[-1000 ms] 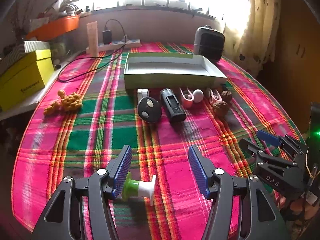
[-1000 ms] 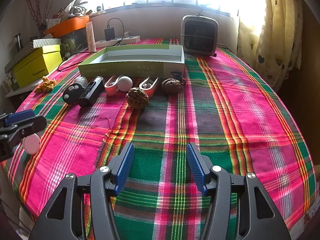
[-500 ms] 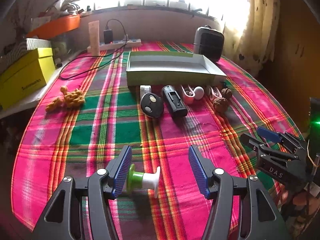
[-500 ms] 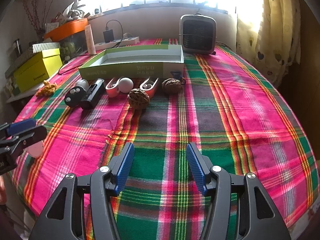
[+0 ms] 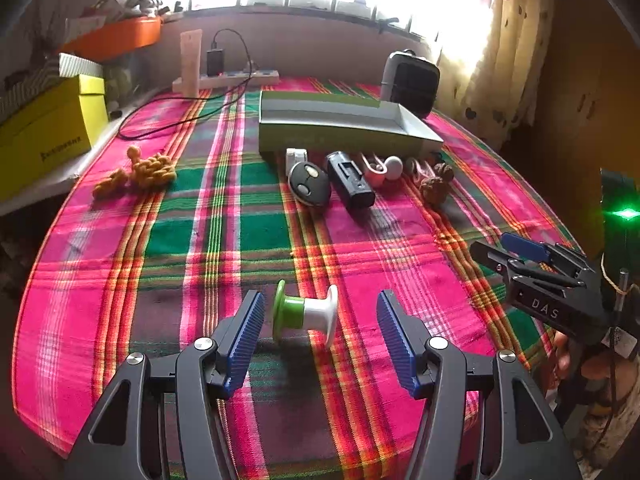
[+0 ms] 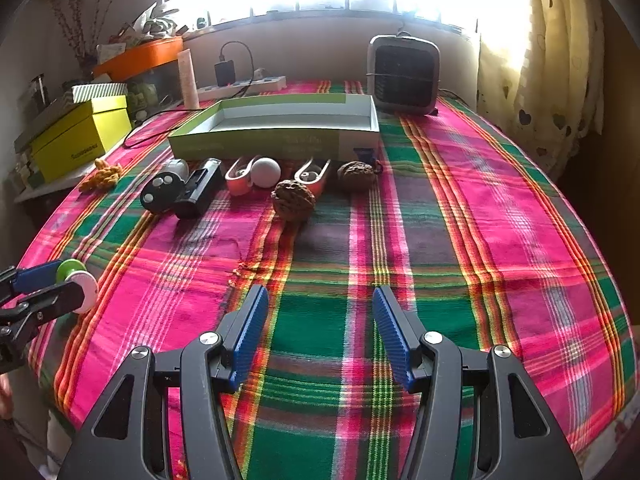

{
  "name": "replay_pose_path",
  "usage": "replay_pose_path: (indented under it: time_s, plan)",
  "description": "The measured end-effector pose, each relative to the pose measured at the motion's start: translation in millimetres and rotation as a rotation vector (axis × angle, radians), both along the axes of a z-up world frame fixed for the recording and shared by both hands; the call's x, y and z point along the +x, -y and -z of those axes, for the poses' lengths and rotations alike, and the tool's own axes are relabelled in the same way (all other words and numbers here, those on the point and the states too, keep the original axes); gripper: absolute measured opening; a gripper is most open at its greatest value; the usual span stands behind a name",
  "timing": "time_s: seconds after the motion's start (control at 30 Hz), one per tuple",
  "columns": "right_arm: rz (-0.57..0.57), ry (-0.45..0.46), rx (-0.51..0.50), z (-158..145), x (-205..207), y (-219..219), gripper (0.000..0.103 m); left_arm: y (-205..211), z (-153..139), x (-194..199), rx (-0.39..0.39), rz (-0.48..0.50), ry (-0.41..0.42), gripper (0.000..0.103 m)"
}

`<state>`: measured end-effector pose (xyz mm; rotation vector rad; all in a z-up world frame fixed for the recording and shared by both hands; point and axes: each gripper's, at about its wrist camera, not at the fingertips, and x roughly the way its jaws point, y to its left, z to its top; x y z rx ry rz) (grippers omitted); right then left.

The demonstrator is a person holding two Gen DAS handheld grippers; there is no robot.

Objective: Organize objects
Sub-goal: 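Move the left gripper to the green-and-white spool and close on it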

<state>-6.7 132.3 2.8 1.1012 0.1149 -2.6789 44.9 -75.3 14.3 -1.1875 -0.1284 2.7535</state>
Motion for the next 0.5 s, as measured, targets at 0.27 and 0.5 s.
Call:
replay_pose_path:
  time_s: [0.27, 0.5]
  plan:
    - [-0.01, 0.005, 0.006, 0.9, 0.8, 4.4, 0.055, 0.1, 5.7, -2.2, -0.024, -0.014, 0.013, 0.058]
    - [-0.017, 0.009, 0.012, 1.7, 1.2, 7.3, 0.055, 1.5, 10.9, -5.1, -0.019, -0.02, 0.028, 0.058]
